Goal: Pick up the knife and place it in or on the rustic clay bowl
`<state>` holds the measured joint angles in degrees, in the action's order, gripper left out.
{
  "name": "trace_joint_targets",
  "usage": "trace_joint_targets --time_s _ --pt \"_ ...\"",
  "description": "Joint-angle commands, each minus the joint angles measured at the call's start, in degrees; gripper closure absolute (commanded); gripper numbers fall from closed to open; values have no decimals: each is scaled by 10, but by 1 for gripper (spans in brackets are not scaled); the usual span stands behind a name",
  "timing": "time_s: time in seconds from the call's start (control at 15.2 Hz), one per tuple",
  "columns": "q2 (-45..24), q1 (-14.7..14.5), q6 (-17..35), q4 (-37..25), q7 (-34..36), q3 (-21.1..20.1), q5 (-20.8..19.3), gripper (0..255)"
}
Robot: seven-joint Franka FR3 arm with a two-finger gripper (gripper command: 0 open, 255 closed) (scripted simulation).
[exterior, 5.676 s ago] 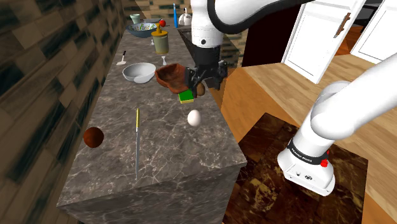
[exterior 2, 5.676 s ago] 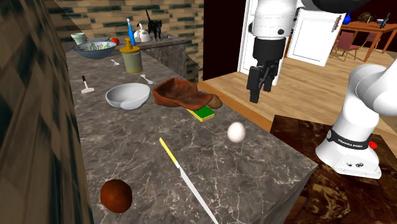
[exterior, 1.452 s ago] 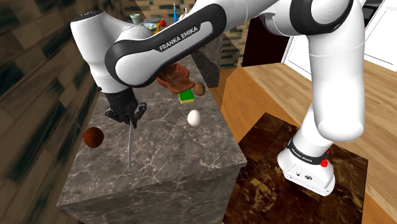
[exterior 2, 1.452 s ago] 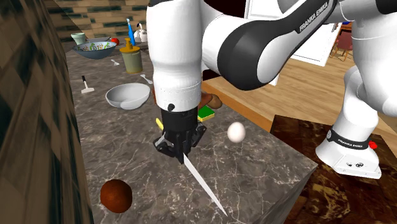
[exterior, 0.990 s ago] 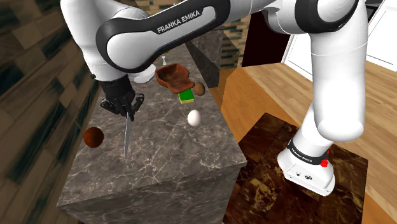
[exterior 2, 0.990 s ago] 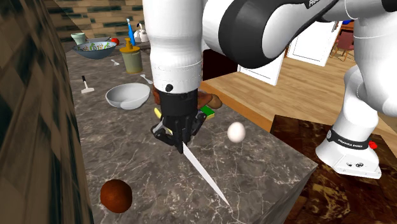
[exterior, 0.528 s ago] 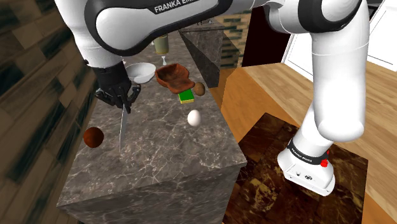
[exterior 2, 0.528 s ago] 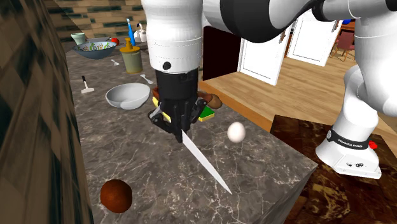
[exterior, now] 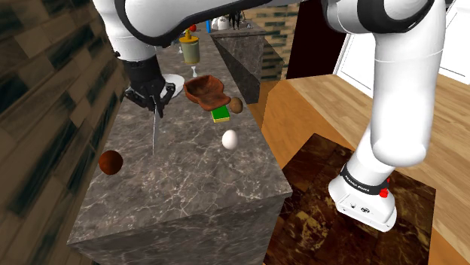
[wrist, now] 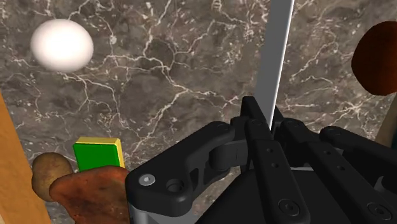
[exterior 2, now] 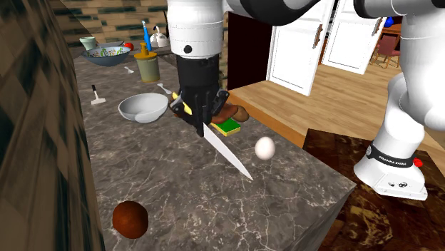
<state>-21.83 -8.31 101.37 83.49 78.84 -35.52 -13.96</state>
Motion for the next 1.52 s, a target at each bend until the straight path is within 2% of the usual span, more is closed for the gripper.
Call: trace_joint_targets --time_s 0.0,0.73,1.12,1.45 --pt "12 23 8 17 -26 4 8 255" --pt "30 126 17 31 -165 42 29 255" --pt "9 168 9 -1 -234 65 27 255" --pt "-25 196 -8 -53 -288 84 20 255"
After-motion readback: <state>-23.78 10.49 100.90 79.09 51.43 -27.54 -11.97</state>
